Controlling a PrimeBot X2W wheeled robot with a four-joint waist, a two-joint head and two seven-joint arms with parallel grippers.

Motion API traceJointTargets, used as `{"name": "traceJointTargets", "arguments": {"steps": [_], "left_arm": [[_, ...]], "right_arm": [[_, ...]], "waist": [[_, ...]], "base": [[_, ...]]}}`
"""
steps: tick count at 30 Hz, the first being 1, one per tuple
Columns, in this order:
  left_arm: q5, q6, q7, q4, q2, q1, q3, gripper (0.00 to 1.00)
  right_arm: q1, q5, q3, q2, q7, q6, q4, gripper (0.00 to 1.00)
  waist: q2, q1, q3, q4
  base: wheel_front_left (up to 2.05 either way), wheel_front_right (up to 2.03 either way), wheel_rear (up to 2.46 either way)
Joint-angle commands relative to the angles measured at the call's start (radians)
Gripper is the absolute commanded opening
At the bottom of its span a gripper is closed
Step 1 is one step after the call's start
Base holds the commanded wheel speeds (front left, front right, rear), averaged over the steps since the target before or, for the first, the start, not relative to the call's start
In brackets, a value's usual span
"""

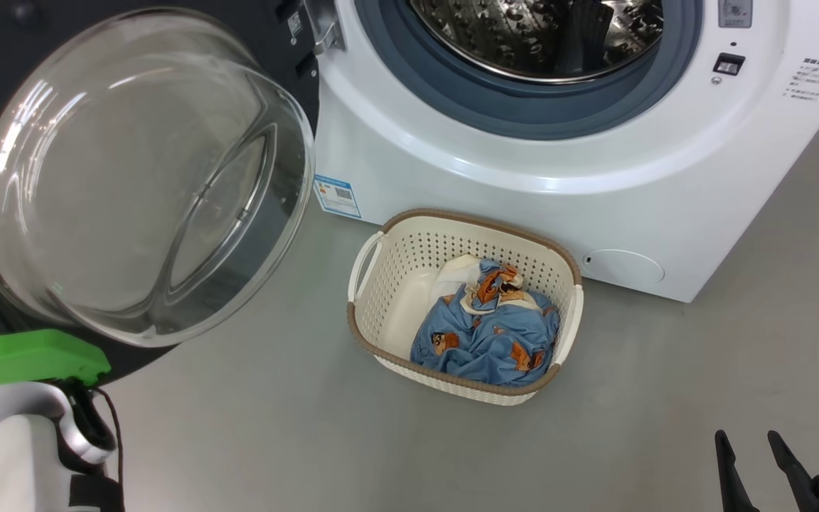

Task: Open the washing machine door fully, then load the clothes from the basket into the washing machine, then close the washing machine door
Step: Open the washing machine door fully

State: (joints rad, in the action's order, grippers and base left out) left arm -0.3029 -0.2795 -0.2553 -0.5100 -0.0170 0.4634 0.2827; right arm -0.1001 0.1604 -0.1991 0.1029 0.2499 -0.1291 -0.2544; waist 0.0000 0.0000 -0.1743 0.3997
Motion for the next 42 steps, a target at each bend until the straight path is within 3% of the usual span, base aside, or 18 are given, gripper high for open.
{"name": "traceJointTargets", "arguments": {"steps": [1,8,16,17,20,22,33,42], "left_arm": [[0.013,-0.001,-0.006,0.018,-0.048,0.034,0.04,0.0],[0.053,0.035,-0.006,0.027,-0.041,0.033,0.087,0.0],[0.044,0.1,-0.006,0.136,-0.034,-0.032,0.094,0.0],[0.047,0.11,-0.006,0.17,-0.034,-0.045,0.083,0.12],[0.03,0.123,-0.006,0.275,-0.034,-0.092,0.048,0.77],[0.029,0.131,-0.006,0.339,-0.034,-0.131,0.011,1.0],[0.053,0.155,-0.006,0.564,-0.033,-0.321,-0.205,1.0],[0.03,0.249,-0.006,0.563,-0.033,-0.447,-0.272,1.0]], "right_arm": [[0.024,0.005,0.027,0.01,0.012,-0.002,0.017,1.0],[0.024,0.004,0.022,-0.009,0.012,-0.002,0.007,1.0],[0.035,0.001,0.023,-0.02,0.012,-0.002,0.014,1.0],[0.036,0.0,0.024,-0.021,0.012,-0.002,0.015,1.0],[0.036,0.0,0.033,-0.022,0.012,-0.002,0.016,1.0],[0.038,0.001,0.04,-0.02,0.012,-0.002,0.016,1.0],[0.028,-0.007,0.076,-0.023,0.012,-0.002,0.015,1.0],[0.028,-0.011,0.111,-0.029,0.012,-0.002,0.021,1.0]], "waist": [[0.0,0.0,0.005,-0.004],[0.0,0.0,0.035,-0.008],[0.0,0.0,0.05,-0.037],[0.0,0.0,0.052,-0.043],[0.0,0.0,0.061,-0.066],[0.0,0.0,0.068,-0.082],[0.0,0.0,0.119,-0.196],[0.0,0.0,0.131,-0.293]], "base": [[0.0,0.0,0.0],[0.0,0.0,0.0],[0.0,0.0,0.0],[0.0,0.0,0.0],[0.0,0.0,0.0],[0.0,0.0,0.0],[0.0,0.0,0.0],[0.0,0.0,0.0]]}}
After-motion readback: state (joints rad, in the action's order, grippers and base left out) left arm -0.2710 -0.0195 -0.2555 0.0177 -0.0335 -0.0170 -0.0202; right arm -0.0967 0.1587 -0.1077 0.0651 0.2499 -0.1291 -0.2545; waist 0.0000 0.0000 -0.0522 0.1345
